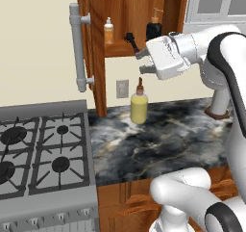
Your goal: Pick the soap dispenser and dish brush from the cabinet and place them on the counter.
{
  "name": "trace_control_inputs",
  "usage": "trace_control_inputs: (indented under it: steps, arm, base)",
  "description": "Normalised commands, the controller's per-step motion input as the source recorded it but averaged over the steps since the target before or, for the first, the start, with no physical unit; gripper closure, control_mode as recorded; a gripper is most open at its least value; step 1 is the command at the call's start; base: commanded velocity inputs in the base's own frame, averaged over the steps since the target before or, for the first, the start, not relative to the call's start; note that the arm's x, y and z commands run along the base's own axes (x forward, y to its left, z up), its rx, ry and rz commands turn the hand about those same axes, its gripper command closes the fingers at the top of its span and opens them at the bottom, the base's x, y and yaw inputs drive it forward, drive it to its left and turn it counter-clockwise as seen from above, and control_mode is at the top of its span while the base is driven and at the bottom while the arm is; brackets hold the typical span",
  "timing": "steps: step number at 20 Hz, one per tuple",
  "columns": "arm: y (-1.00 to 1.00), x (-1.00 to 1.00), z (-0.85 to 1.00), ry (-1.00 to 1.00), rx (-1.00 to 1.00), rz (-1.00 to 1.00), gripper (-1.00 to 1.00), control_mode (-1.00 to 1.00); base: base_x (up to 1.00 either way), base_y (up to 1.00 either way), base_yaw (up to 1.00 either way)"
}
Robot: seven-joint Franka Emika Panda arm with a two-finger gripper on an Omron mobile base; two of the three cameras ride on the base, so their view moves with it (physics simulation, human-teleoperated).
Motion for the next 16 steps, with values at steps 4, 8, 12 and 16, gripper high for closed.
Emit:
trace_control_inputs:
  steps: [4,8,12,16]
  arm:
    - [-0.22,-0.02,0.00,-0.18,0.00,-0.14,-1.00,-1.00]
    - [-0.22,0.00,0.00,-0.11,0.00,-0.19,-1.00,-1.00]
    - [-0.30,0.00,0.00,-0.02,0.00,-0.24,-1.00,-1.00]
    - [-0.37,0.00,0.00,0.00,0.00,-0.25,-1.00,-1.00]
  base:
    - [0.00,0.00,0.00]
    - [0.00,0.00,0.00]
    - [0.00,0.00,0.00]
    - [0.00,0.00,0.00]
